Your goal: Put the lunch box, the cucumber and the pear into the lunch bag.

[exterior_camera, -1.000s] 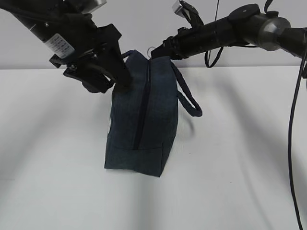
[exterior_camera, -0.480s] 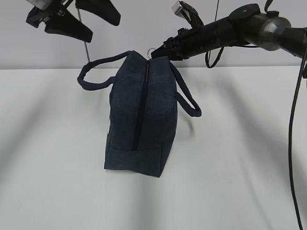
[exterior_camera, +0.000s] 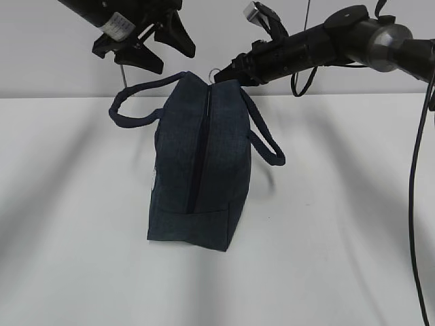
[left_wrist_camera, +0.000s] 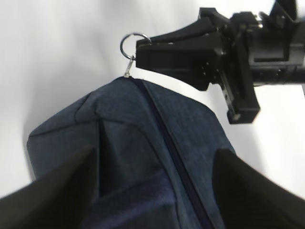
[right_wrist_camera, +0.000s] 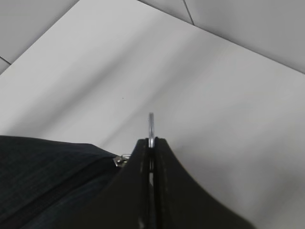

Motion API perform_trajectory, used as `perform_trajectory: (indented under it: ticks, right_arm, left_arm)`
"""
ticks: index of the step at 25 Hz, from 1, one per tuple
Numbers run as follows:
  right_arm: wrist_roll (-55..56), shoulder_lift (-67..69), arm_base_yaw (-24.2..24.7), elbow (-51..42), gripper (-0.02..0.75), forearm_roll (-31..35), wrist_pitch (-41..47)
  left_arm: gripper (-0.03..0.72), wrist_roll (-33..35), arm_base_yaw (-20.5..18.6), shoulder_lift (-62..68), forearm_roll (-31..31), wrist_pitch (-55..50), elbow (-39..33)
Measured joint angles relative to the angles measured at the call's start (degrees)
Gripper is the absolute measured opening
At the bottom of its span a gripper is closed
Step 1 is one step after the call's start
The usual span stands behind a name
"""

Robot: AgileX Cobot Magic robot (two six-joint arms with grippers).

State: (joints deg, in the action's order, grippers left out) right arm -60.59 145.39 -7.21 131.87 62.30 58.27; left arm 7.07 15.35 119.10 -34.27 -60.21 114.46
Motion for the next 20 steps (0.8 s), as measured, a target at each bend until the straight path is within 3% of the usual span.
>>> perform_trajectory:
  ticks: [12, 20]
  right_arm:
    - [0.0, 0.0, 0.0, 0.0, -0.016, 0.0, 0.1]
    - [0.0, 0.0, 0.0, 0.0, -0.016, 0.0, 0.4]
  left_arm:
    - [0.486, -1.2, 0.1, 6.6, -0.1, 3.0, 2.8]
    - [0.323, -1.4, 1.3, 6.6, -2.8, 5.9, 2.9]
